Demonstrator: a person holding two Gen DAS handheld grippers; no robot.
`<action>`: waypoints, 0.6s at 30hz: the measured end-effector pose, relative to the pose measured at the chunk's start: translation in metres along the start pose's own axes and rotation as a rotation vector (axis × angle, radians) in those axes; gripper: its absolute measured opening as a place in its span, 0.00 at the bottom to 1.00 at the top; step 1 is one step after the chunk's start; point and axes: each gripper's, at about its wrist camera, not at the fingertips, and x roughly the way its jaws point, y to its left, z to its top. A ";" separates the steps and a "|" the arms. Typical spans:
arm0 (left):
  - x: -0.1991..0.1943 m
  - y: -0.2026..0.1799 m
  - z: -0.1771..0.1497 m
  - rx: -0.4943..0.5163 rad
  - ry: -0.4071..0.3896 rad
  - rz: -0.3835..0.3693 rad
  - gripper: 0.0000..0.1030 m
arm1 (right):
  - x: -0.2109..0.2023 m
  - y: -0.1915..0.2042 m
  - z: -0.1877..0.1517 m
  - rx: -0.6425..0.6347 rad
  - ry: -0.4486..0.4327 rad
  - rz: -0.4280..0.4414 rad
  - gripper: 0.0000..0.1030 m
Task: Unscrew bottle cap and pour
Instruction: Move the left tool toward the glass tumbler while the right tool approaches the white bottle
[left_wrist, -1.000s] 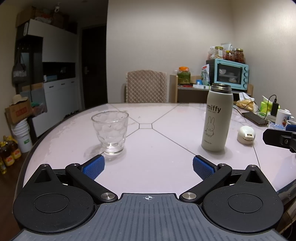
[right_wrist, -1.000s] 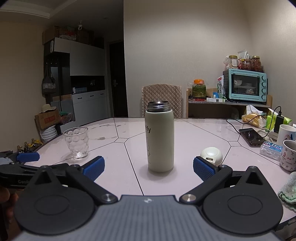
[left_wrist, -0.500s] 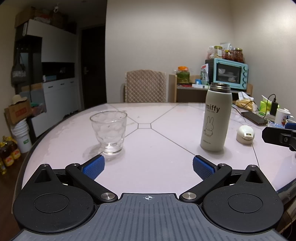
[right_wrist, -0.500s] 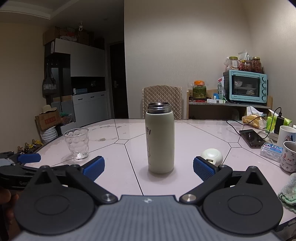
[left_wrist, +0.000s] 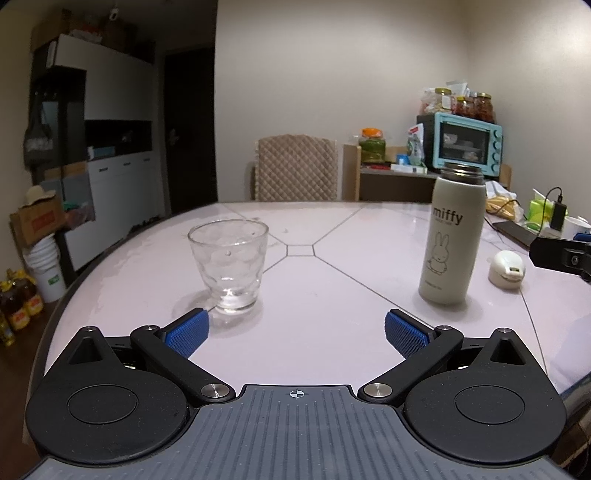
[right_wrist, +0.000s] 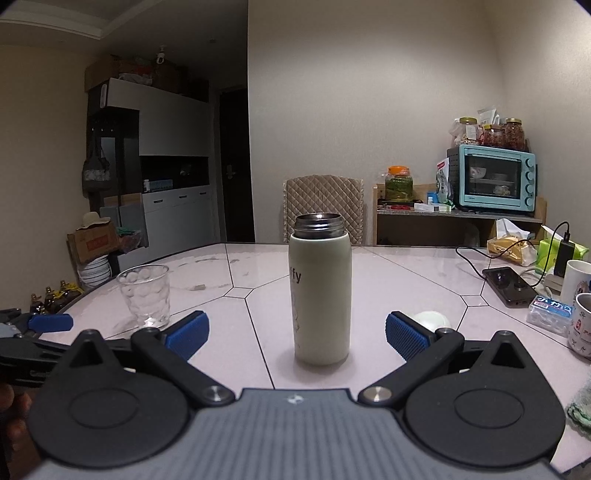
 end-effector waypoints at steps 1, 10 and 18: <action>0.002 0.001 0.001 0.001 -0.001 0.000 1.00 | 0.002 0.000 -0.001 0.003 -0.002 -0.002 1.00; 0.025 0.010 0.006 0.003 -0.004 -0.016 1.00 | 0.030 -0.005 0.004 0.022 -0.005 -0.019 1.00; 0.043 0.020 0.009 0.001 -0.001 -0.020 1.00 | 0.048 -0.004 0.004 0.024 0.001 -0.026 1.00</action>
